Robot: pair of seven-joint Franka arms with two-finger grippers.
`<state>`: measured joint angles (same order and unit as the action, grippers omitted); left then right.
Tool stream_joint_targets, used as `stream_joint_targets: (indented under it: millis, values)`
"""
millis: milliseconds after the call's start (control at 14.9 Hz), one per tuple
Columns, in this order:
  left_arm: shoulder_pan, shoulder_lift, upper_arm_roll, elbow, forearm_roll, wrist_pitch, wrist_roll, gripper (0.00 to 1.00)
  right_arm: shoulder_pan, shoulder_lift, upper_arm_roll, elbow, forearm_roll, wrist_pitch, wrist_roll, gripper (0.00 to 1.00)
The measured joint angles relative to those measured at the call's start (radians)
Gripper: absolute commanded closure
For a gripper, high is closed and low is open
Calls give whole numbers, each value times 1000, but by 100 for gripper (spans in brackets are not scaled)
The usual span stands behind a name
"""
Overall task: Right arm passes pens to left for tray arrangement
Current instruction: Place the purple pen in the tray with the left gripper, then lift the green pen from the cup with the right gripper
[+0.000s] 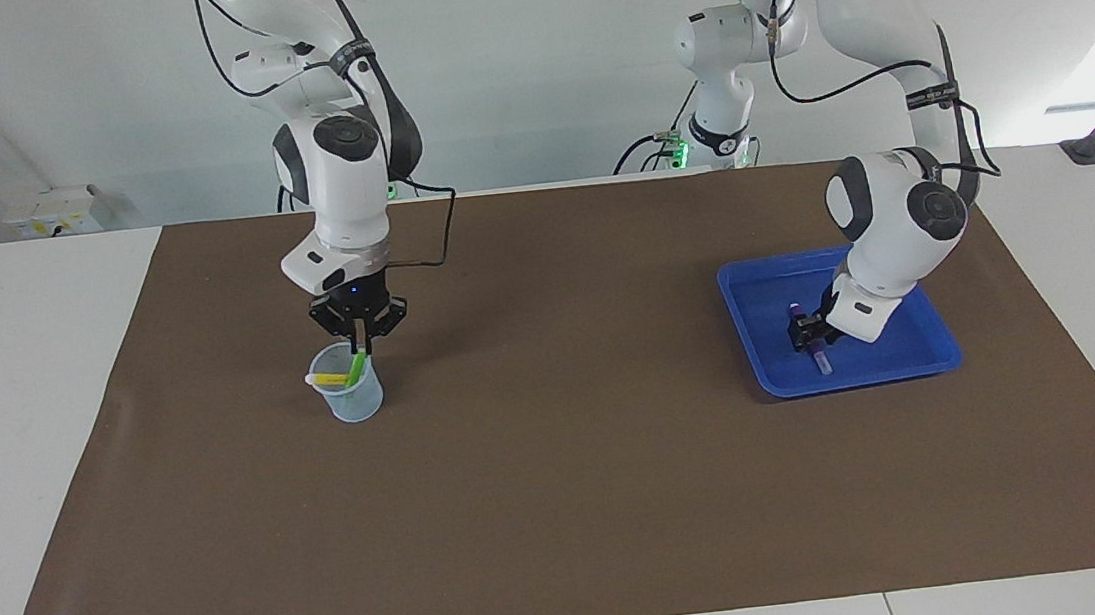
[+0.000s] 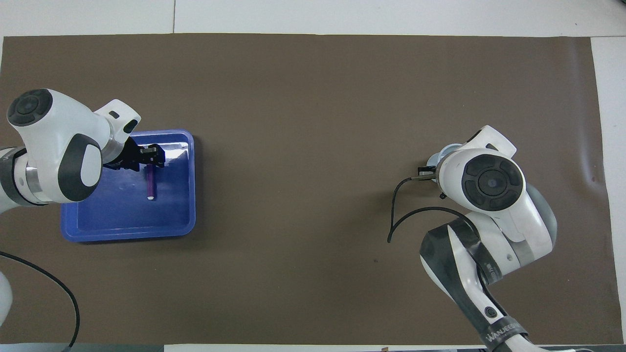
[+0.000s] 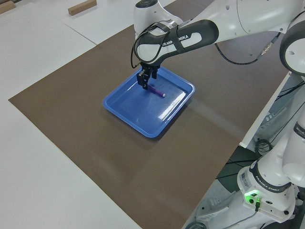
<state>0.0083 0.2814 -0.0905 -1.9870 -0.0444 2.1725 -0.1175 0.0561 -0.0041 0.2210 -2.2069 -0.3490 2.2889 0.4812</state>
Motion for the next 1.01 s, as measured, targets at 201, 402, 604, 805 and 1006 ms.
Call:
stream_joint_targets:
  millis: [201,402,604,805,1006]
  values:
    - [0,0,0,0,0,0,0,0,0,-2,0,5,-1,0,0,100]
    - [0,0,0,-1,0,0,0,0,0,-12,0,45,-2,-47,-6,100]
    - [0,0,0,-1,0,0,0,0,0,-41,1,114,4,-146,-15,100]
    - [0,-2,0,12,0,-23,0,0,0,-79,8,197,143,-235,-25,100]
    - [0,-27,-2,88,-11,-180,-2,0,0,-99,13,305,332,-317,-27,100]
